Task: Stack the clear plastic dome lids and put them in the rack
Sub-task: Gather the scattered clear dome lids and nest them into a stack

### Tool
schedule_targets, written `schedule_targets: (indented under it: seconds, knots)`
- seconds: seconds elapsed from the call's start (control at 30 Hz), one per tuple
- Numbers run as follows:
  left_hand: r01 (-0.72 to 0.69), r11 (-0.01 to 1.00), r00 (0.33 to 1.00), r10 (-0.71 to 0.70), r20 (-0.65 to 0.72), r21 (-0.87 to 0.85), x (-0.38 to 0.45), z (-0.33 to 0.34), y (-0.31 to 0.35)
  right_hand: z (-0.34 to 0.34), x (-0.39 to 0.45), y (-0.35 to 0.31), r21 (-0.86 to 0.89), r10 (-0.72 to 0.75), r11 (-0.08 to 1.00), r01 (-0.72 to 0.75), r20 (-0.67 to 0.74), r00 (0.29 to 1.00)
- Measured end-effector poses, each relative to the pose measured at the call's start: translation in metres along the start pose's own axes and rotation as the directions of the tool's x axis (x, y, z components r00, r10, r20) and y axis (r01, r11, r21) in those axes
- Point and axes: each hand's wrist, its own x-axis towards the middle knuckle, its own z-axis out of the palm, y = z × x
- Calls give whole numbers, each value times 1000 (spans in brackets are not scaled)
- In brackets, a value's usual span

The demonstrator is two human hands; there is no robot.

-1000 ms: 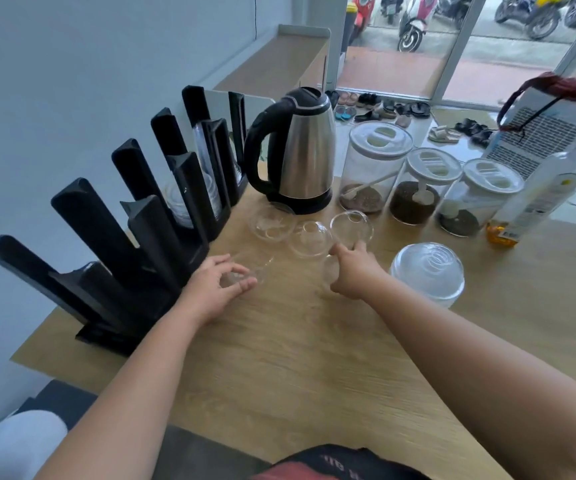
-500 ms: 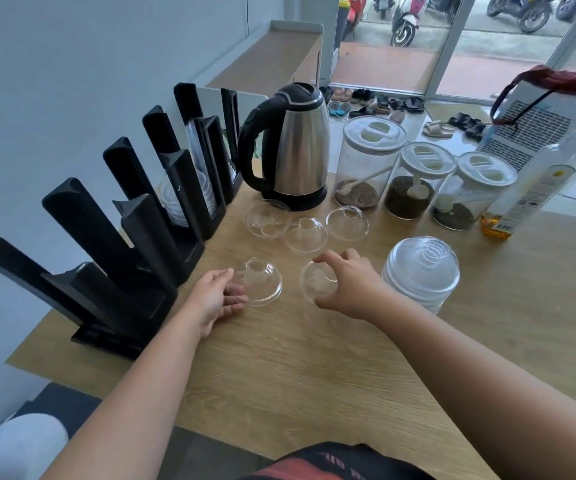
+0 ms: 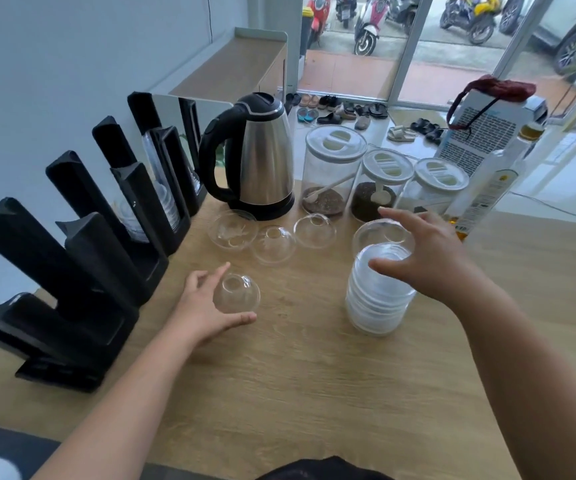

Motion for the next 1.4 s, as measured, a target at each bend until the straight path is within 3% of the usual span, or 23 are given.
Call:
schedule_targets:
  seconds: [0.2,0.37,0.7,0.9,1.4]
  knots:
    - [-55,998,996,58,-71,43,3,5,10,16,3,20,54,59,997,-59,6,998]
    - [-221,975,969,215,-119,-39,-6,-4,46,22,-5,32,131,78,989,-71,-54,995]
    - [-624,778,780,626,4,-71,-18,4,164,30,-13,42,128,69,990,-62,-57,996]
    - [-631,757,761,646,50,-169,-6,15,186,22,-17,46,132,46,990,-40,-41,998]
    - [-684,722,711,691,130,-100,2,73,190,4,-27,74,153,60,986,-62,18,998]
